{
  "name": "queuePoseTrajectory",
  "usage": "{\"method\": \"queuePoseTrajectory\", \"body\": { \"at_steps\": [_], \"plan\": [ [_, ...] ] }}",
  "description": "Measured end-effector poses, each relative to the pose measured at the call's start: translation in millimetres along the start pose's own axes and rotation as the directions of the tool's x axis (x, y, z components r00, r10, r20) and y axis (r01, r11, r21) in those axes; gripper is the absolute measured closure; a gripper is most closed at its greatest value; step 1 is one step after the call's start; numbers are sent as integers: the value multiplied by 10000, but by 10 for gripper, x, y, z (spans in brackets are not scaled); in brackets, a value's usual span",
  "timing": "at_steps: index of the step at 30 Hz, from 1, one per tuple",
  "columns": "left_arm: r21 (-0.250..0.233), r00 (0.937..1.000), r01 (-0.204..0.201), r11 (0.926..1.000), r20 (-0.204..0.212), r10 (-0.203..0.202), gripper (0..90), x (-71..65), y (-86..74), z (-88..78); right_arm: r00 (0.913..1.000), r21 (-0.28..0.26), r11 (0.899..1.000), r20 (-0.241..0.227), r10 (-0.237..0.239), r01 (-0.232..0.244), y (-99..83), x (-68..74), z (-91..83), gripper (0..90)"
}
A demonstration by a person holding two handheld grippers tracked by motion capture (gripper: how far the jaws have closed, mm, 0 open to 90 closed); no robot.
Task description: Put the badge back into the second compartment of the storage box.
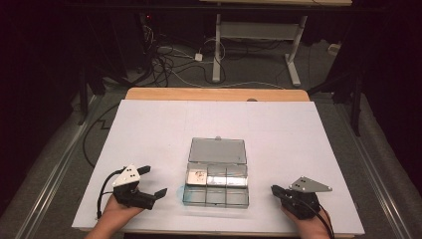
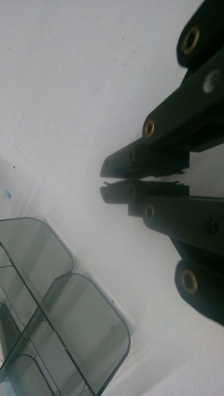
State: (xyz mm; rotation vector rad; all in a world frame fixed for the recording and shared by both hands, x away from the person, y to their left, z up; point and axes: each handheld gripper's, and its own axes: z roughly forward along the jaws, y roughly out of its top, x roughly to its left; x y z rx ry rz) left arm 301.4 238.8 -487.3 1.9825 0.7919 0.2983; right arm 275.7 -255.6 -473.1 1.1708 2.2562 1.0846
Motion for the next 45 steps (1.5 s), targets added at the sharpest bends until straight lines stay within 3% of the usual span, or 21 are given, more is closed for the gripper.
{"method": "queuePoseTrajectory", "body": {
  "at_steps": [2, 6, 12, 15, 21, 29, 37, 41, 45],
  "plan": [
    [3, 10000, -2, 10000, -4, 2, 0, 0, 0, 0, 10000, -36, 10000, 43, -40, 41, 0, 12, 1, 796],
    [10, 10000, -2, 10000, -2, 2, 0, -2, 1, 2, 9999, 116, 9999, 114, 33, -34, -4, 10, 27, 578],
    [17, 10000, -56, 10000, -16, 56, 0, -6, 1, 2, 9999, -76, 9999, 118, 113, -112, -7, 7, 53, 254],
    [6, 10000, -47, 10000, -27, 47, 0, -6, 1, 0, 9989, -175, 9991, 255, 389, -384, -13, 4, 50, 150],
    [25, 10000, -30, 10000, -56, 30, 0, -6, 2, 3, 9974, -423, 9980, 524, 501, -479, -11, 1, 25, 7],
    [7, 9998, 6, 10000, -203, -6, 0, -13, 6, -3, 9946, -585, 9963, 795, 674, -629, -21, -8, -4, 0],
    [-166, 9962, 865, 9961, -123, -867, 0, 70, 78, -24, 9960, -511, 9972, 672, 585, -551, -14, -26, 27, 0],
    [-26, 9954, 955, 9954, 86, -954, 0, 84, 122, 7, 9950, -648, 9964, 800, 601, -550, -5, -21, 8, 0],
    [24, 9965, 838, 9965, 13, -838, 0, 84, 171, 52, 9939, -772, 9958, 948, 559, -486, 6, -15, 2, 0]
  ]
}}
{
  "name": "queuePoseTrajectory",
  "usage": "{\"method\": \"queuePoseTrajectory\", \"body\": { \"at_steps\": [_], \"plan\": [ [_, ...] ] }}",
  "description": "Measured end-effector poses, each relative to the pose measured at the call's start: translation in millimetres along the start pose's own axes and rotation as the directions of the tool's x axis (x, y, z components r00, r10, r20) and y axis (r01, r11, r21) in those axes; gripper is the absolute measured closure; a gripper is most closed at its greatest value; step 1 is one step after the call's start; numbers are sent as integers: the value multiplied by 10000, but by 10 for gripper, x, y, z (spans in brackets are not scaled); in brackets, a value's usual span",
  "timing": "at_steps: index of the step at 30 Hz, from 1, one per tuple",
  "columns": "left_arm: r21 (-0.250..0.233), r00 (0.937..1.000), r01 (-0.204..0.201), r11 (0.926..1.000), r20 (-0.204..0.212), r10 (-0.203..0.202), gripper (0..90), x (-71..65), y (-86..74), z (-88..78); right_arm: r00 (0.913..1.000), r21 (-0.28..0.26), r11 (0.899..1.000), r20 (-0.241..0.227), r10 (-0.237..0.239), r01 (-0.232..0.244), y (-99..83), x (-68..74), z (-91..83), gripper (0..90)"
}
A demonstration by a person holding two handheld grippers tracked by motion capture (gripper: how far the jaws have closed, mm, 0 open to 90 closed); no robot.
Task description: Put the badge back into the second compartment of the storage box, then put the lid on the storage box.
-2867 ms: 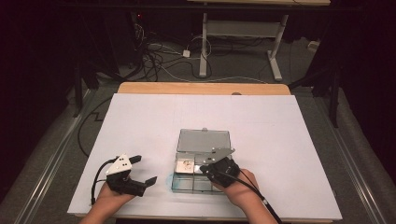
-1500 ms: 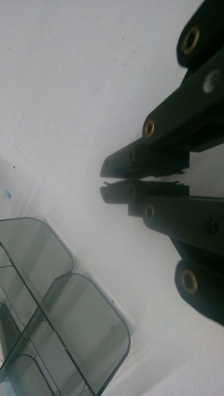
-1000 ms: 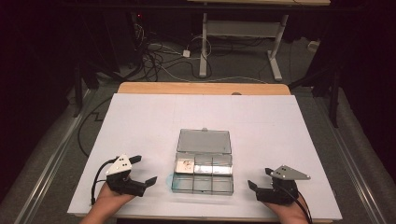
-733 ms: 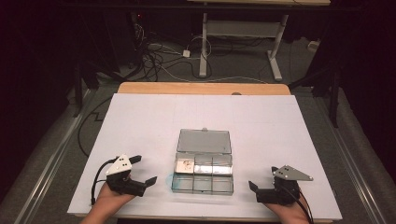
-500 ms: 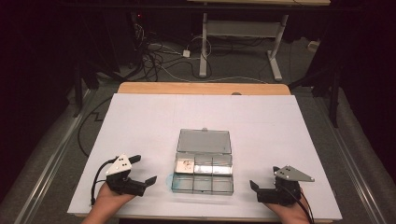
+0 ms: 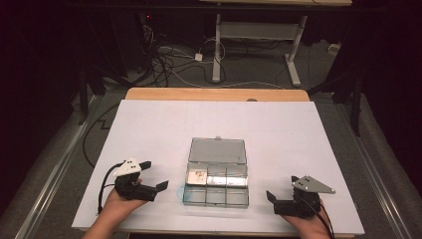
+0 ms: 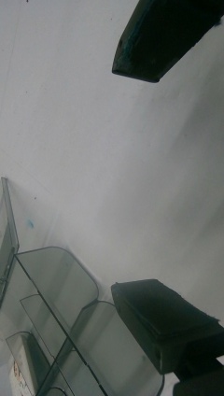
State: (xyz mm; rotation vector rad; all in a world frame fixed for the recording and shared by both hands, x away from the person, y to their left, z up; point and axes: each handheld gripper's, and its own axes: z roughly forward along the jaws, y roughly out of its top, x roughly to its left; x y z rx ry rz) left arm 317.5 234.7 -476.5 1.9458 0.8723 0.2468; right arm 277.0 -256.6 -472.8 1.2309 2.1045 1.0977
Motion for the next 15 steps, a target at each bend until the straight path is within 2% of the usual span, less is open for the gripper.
{"method": "queuePoseTrajectory", "body": {
  "at_steps": [3, 5, 8, 10, 12, 15],
  "plan": [
    [-228, 9993, -283, 9993, -238, 277, 0, -11, 61, 23, 10000, -65, 10000, -63, 34, -35, 16, 3, 17, 0],
    [-293, 9995, -259, 9992, -202, 253, 0, -4, 102, 36, 10000, -61, 10000, -73, 55, -56, 24, 18, 34, 0],
    [-328, 9996, -123, 9994, -265, 114, 0, 15, 142, 82, 9999, -16, 10000, -153, 57, -58, 42, 28, 64, 0],
    [-126, 9992, 92, 9999, -385, -97, 0, 41, 176, 133, 9996, -31, 9999, -242, 160, -161, 64, 31, 80, 0],
    [-164, 9987, 254, 9995, -446, -261, 0, 54, 199, 182, 9992, -8, 9998, -336, 195, -195, 94, 29, 101, 0],
    [12, 9989, 381, 9993, -264, -381, 0, 70, 246, 243, 9990, -99, 9997, -385, 232, -236, 136, 24, 122, 0]
  ]
}}
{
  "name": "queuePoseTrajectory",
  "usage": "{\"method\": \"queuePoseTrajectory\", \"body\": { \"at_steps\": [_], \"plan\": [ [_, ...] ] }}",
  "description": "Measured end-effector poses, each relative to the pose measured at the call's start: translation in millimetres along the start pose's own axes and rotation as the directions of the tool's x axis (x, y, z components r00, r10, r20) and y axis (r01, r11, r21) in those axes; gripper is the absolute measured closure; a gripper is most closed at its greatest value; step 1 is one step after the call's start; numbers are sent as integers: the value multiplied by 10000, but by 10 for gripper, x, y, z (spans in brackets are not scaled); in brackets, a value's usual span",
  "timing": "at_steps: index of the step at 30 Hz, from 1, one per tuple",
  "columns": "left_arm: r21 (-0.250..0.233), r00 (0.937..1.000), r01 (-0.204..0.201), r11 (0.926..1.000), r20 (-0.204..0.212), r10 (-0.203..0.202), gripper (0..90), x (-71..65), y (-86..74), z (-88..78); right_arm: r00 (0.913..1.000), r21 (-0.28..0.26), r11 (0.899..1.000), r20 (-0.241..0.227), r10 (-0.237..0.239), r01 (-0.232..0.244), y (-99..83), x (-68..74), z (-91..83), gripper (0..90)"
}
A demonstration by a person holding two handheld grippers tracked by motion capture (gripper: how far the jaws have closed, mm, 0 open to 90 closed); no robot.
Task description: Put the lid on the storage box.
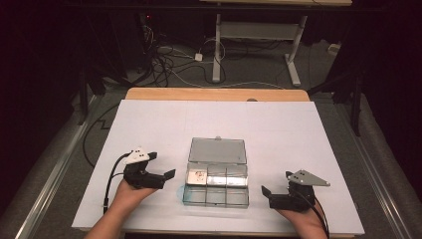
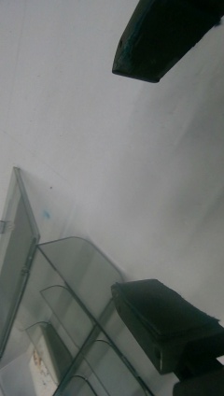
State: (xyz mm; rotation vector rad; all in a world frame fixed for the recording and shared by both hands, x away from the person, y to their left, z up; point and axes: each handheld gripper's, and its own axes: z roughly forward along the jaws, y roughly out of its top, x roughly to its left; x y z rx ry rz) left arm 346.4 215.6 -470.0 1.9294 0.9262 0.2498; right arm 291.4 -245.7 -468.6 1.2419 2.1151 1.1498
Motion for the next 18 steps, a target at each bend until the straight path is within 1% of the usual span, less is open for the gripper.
{"method": "queuePoseTrajectory", "body": {
  "at_steps": [3, 5, 6, 7, 9, 10, 12, 14, 17, 18],
  "plan": [
    [49, 9999, 125, 9999, 51, -125, 0, 10, 62, 38, 10000, -73, 10000, -72, 39, -40, 54, -13, 38, 0],
    [161, 9998, 90, 9998, 151, -93, 0, 16, 125, 82, 9999, -132, 9999, -132, 25, -27, 107, -10, 58, 0],
    [180, 9997, 152, 9997, 195, -155, 0, 19, 150, 109, 9999, -193, 9998, -166, -21, 18, 143, -10, 72, 0],
    [244, 9998, 149, 9996, 156, -153, 0, 22, 172, 137, 9999, -200, 9998, -164, -4, 0, 169, -9, 84, 0],
    [356, 9995, 182, 9992, 237, -190, 0, 32, 210, 196, 9999, -246, 9997, -145, 87, -91, 216, -12, 115, 0],
    [411, 9996, 135, 9991, 235, -145, 0, 32, 228, 222, 9998, -247, 9996, -151, 105, -109, 239, -16, 139, 0],
    [435, 9996, 96, 9990, 255, -107, 0, 31, 261, 265, 9998, -238, 9996, -167, 125, -129, 279, -14, 187, 0],
    [397, 9992, 129, 9991, 384, -145, 0, 35, 291, 293, 9997, -210, 9998, -225, 59, -64, 326, -10, 256, 0],
    [331, 9994, 93, 9994, 332, -104, 0, 29, 346, 339, 9995, -247, 9997, -313, 67, -74, 407, -4, 345, 0],
    [379, 9993, 98, 9992, 353, -112, 0, 32, 370, 364, 9994, -261, 9996, -342, 61, -69, 436, -1, 374, 0]
  ]
}}
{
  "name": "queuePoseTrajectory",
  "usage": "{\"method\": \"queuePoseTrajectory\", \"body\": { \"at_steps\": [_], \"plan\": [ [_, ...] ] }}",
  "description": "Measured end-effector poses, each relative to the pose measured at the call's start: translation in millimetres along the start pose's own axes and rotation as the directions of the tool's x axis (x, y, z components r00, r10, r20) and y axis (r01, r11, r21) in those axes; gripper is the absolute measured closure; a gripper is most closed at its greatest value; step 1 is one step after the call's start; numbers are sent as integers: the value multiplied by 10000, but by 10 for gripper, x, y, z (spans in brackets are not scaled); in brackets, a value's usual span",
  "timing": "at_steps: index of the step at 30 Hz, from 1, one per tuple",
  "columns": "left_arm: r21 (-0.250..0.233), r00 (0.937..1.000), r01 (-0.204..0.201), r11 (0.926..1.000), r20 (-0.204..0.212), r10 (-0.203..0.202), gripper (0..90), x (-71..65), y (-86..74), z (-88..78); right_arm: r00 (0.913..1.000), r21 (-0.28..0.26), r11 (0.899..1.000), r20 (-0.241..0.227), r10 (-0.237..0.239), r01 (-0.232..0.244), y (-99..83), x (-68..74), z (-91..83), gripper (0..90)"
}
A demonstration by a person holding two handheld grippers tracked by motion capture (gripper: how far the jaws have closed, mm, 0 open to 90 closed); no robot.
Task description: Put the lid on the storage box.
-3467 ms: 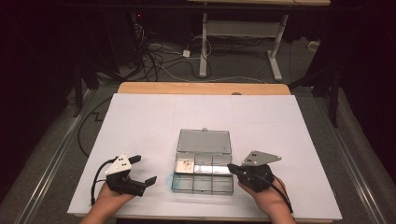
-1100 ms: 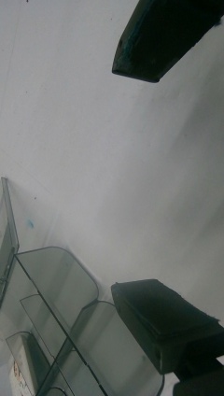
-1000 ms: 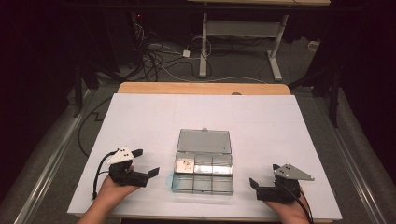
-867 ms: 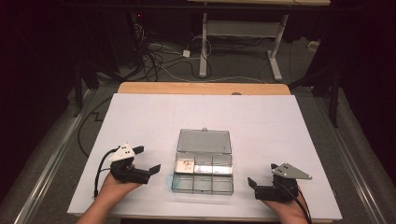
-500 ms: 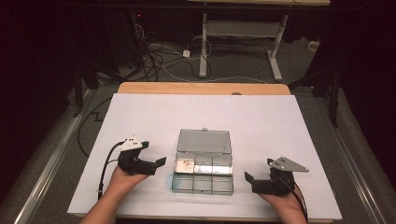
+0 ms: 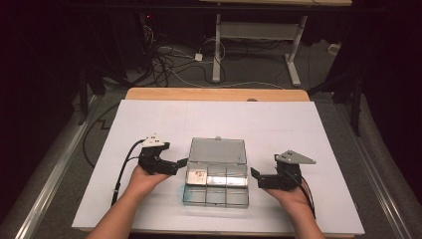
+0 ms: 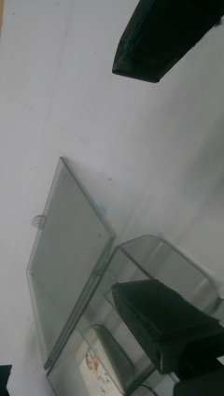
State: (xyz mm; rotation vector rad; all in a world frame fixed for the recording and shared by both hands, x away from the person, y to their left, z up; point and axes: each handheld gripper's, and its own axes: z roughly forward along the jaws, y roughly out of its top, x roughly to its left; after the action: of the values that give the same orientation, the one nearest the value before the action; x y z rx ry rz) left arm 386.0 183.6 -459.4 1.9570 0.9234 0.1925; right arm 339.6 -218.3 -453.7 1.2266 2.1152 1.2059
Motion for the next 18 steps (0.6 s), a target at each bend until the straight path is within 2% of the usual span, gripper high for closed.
{"method": "queuePoseTrajectory", "body": {
  "at_steps": [5, 15, 18],
  "plan": [
    [72, 10000, -15, 10000, 33, 15, 0, 10, 82, 99, 10000, 113, 9999, 47, -49, 48, 131, 25, 158, 0],
    [358, 9999, 64, 9993, 94, -67, 0, 49, 200, 328, 9985, 642, 9965, -92, 535, -528, 237, 26, 467, 0],
    [389, 9998, 107, 9992, 160, -113, 0, 58, 216, 389, 9979, 946, 9935, -62, 643, -634, 259, 28, 553, 0]
  ]
}}
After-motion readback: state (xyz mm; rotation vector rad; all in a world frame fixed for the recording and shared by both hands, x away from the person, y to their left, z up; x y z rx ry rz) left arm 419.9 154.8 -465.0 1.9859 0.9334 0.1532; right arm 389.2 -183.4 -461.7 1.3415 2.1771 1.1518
